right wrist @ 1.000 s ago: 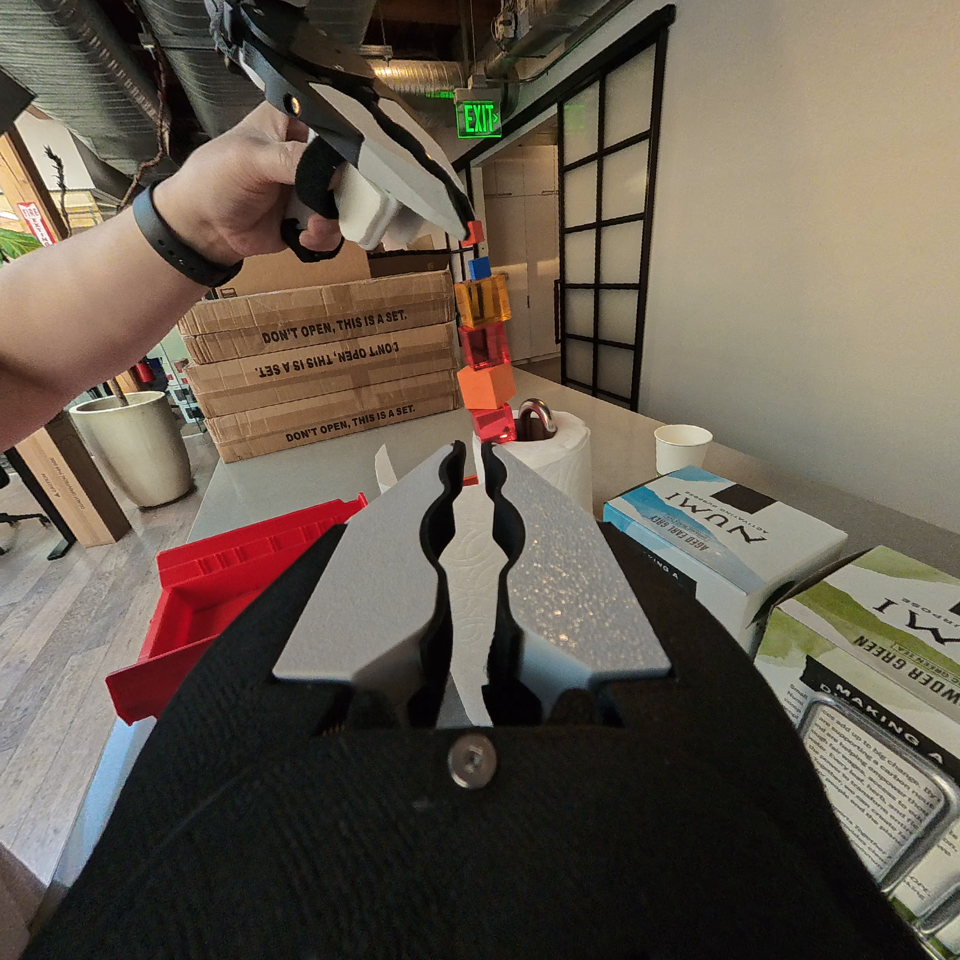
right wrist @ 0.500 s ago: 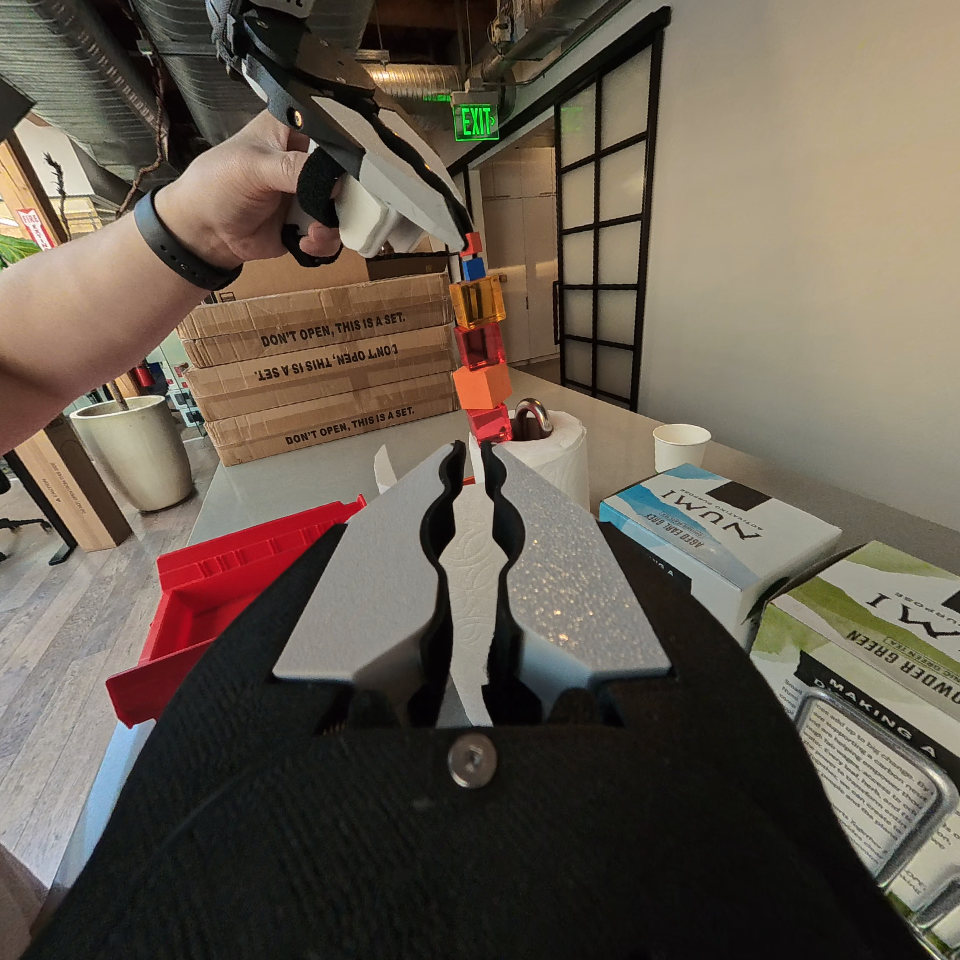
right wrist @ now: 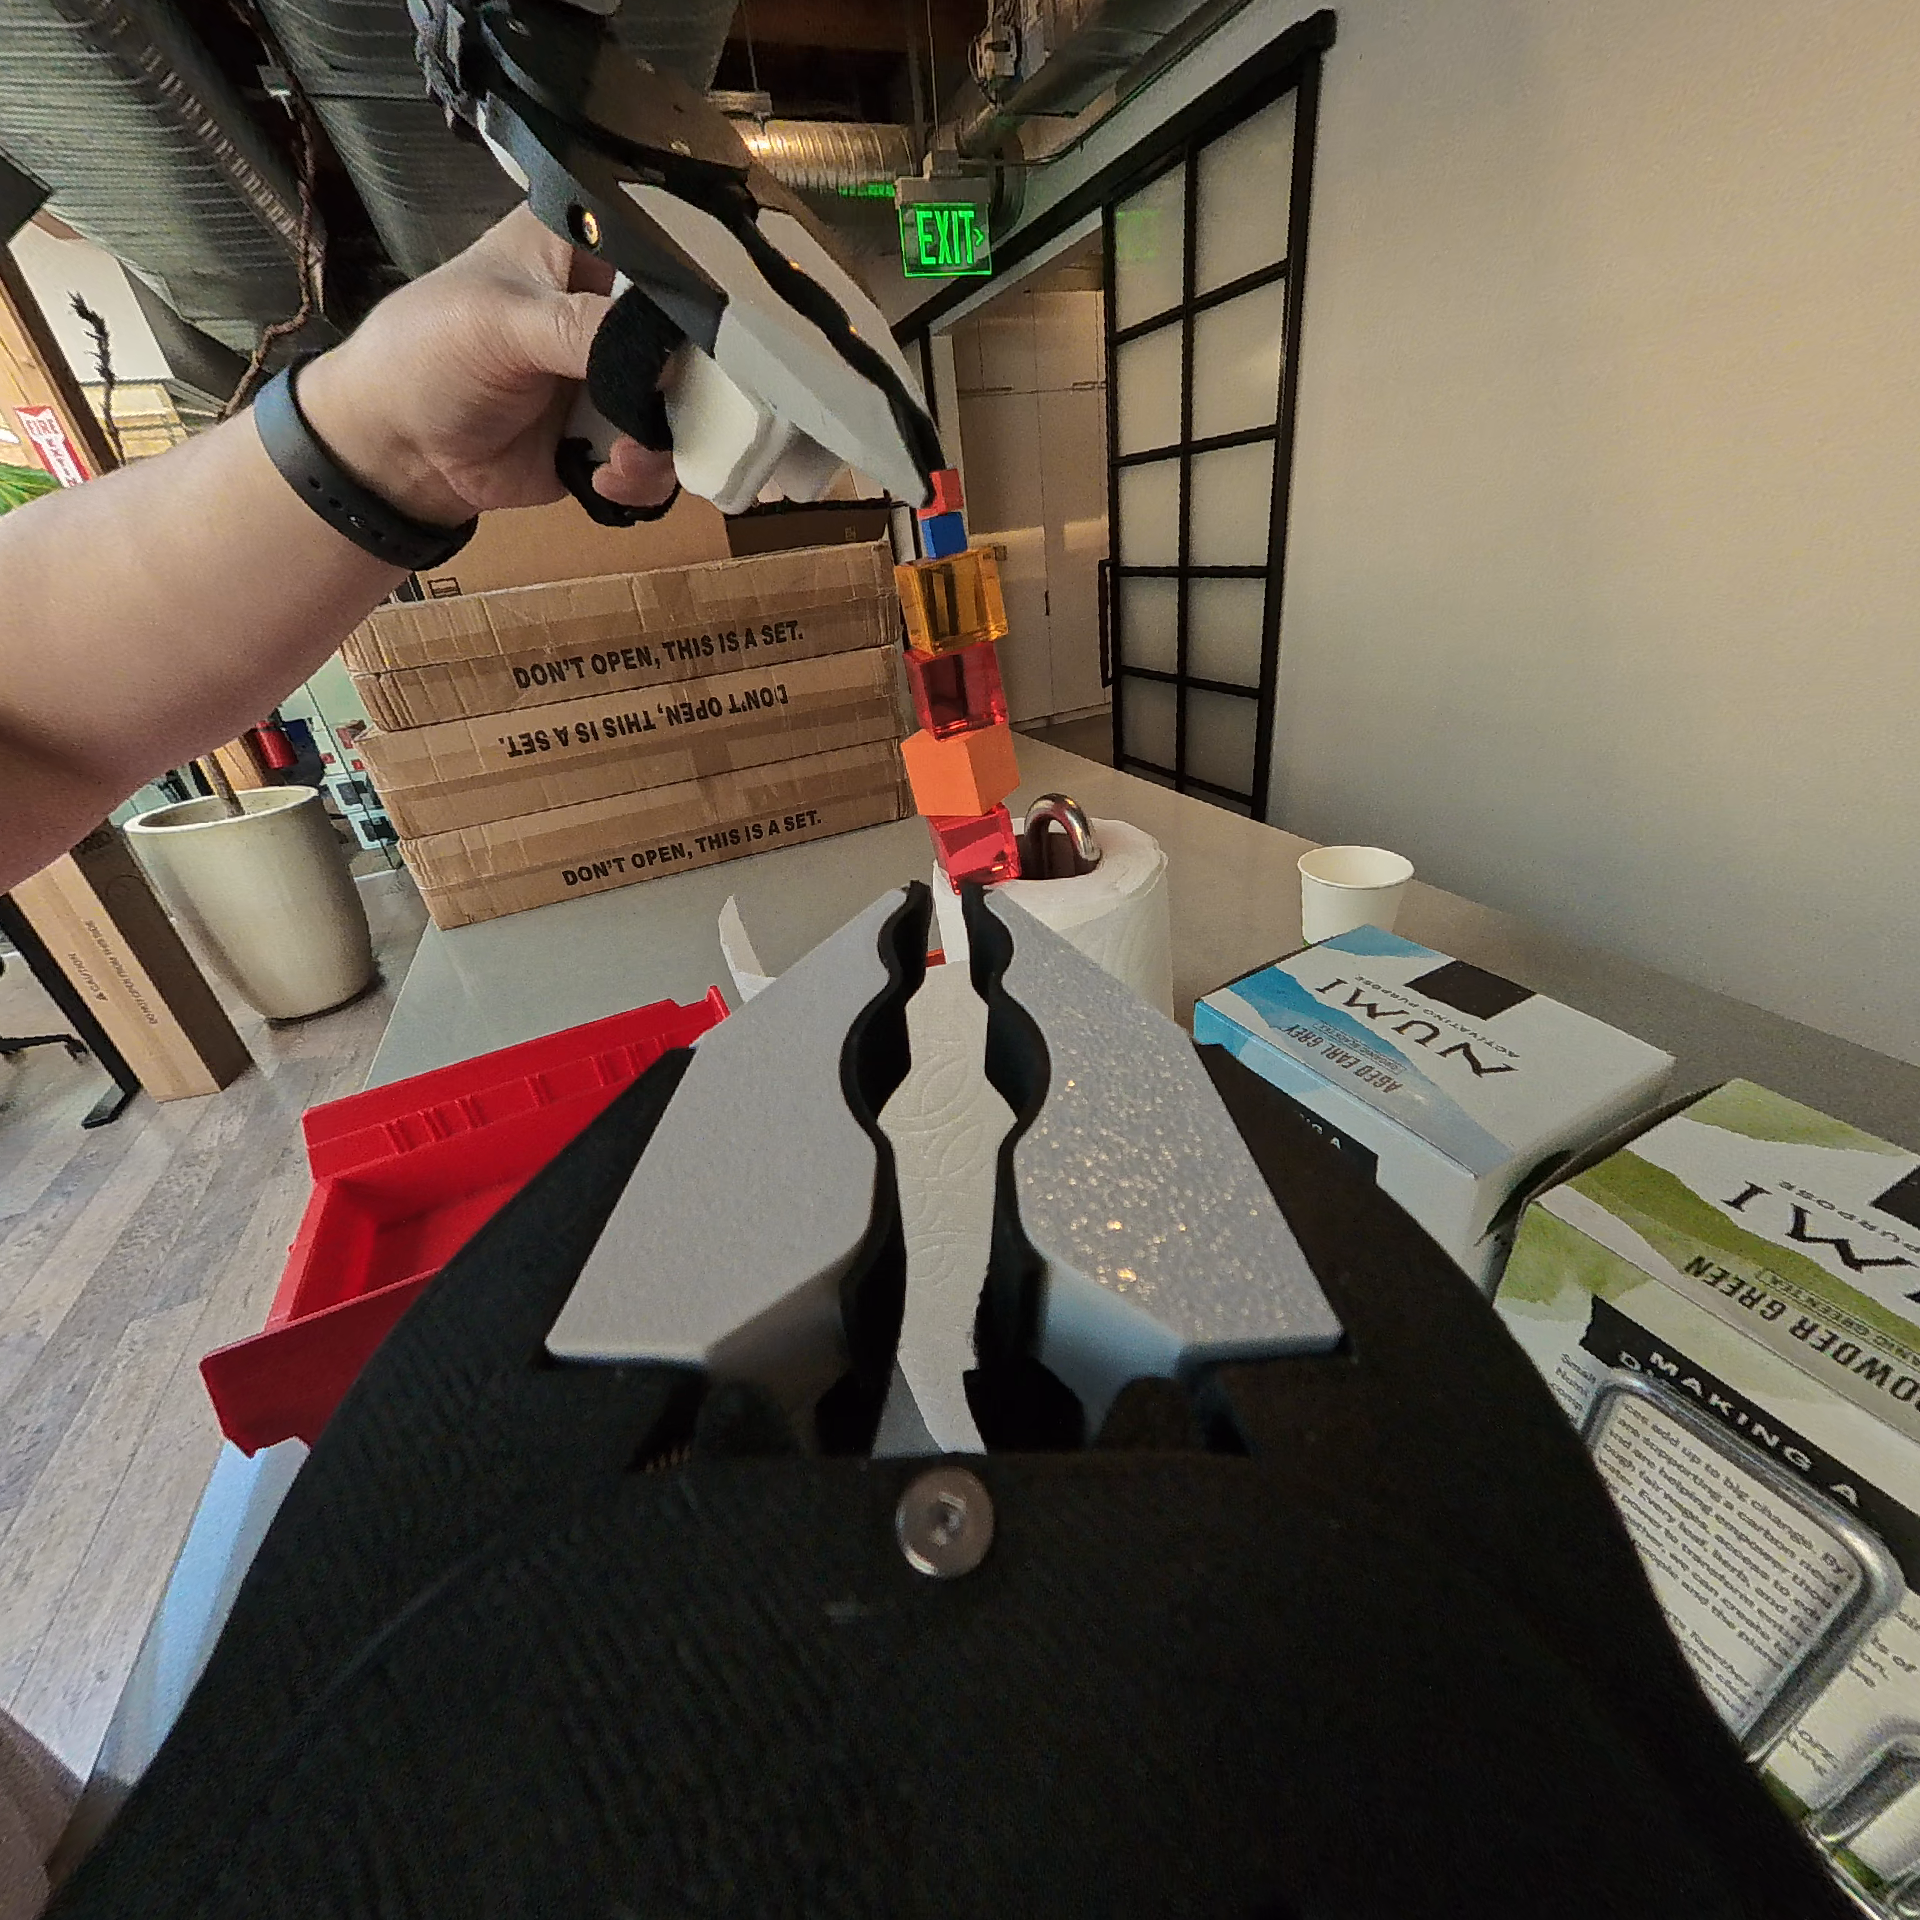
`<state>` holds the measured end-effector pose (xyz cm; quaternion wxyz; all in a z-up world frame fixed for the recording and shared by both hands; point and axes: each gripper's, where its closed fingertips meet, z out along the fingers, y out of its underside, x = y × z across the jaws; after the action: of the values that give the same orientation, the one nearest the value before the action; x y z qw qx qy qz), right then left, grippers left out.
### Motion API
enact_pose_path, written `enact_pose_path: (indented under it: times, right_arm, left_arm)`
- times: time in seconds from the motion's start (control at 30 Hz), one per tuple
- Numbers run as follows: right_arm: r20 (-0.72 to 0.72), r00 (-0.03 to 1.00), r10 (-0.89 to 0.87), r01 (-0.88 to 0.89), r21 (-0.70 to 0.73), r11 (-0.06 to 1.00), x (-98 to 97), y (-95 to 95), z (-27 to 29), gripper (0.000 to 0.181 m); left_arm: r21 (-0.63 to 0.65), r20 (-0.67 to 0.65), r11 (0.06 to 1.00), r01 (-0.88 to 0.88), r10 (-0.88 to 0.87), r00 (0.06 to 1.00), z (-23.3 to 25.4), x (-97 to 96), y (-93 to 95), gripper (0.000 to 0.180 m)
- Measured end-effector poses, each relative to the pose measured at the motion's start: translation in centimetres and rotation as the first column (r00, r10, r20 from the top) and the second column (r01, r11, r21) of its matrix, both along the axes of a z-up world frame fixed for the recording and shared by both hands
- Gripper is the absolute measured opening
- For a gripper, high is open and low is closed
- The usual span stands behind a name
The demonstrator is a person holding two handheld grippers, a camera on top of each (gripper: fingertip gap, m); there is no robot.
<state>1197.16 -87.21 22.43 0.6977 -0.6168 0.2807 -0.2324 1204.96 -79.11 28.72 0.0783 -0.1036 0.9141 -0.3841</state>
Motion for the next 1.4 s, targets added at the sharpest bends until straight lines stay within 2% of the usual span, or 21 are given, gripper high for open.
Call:
enact_pose_path:
  times: [0.23, 0.5, 0.6, 0.7, 0.77, 0.93, 1.0, 1.13, 1.2, 1.3, 1.4]
  right_arm:
    - [0.000, 1.000, 0.006, -0.006, -0.002, 1.000, 0.0, 0.1, 0.0, 0.005]
    - [-0.004, 1.000, 0.011, -0.011, 0.000, 1.000, 0.0, 0.1, 0.0, 0.005]
    - [0.001, 1.000, 0.011, -0.011, 0.000, 1.000, -0.1, 0.0, 0.0, 0.005]
    - [0.001, 1.000, -0.014, 0.014, -0.013, 1.000, 0.1, -0.7, -0.2, 0.006]
    - [-0.017, 0.999, -0.047, 0.047, -0.020, 0.999, 0.4, -1.5, -0.7, 0.008]
    - [-0.007, 0.996, -0.089, 0.089, -0.045, 0.995, 0.1, -2.3, -0.7, 0.013]
    - [0.020, 0.997, -0.081, 0.082, -0.048, 0.995, -0.7, -1.7, -0.1, 0.018]
    - [0.070, 0.997, -0.014, 0.019, -0.081, 0.997, -3.4, 0.9, 1.1, 0.020]
    - [0.110, 0.993, 0.028, -0.014, -0.122, 0.992, -5.2, 3.1, 1.4, 0.020]
    - [0.088, 0.993, 0.081, -0.063, -0.189, 0.980, -7.6, 7.2, 0.4, 0.021]
    - [0.013, 0.997, 0.073, -0.066, -0.275, 0.959, -9.1, 11.8, -2.1, 0.022]
  left_arm:
    - [-0.008, -0.020, 1.000, -0.011, 0.011, 1.000, -0.1, 0.3, 0.2, 0.012]
    - [-0.041, -0.041, 0.999, -0.034, 0.033, 0.999, 0.9, 0.3, 0.1, 0.040]
    - [-0.118, -0.012, 0.992, -0.046, 0.045, 0.999, 3.0, 0.0, 0.8, 0.040]
    - [-0.272, 0.044, 0.961, -0.052, 0.066, 0.997, 5.4, -1.8, 3.0, 0.042]
    - [-0.367, 0.079, 0.927, -0.077, 0.113, 0.990, 5.5, -3.8, 5.8, 0.049]
    - [-0.591, 0.018, 0.787, -0.177, 0.232, 0.973, -0.7, -12.0, 15.1, 0.070]
    - [-0.661, 0.011, 0.713, -0.234, 0.321, 0.947, -4.0, -15.4, 19.2, 0.070]
    - [-0.729, -0.038, 0.555, -0.401, 0.552, 0.833, -10.5, -21.0, 27.5, 0.070]
    - [-0.718, -0.065, 0.495, -0.489, 0.652, 0.756, -13.6, -23.0, 31.5, 0.075]
    - [-0.634, -0.027, 0.483, -0.604, 0.767, 0.641, -17.2, -24.8, 37.7, 0.075]
    - [-0.533, -0.030, 0.525, -0.663, 0.772, 0.635, -19.8, -25.4, 41.7, 0.074]
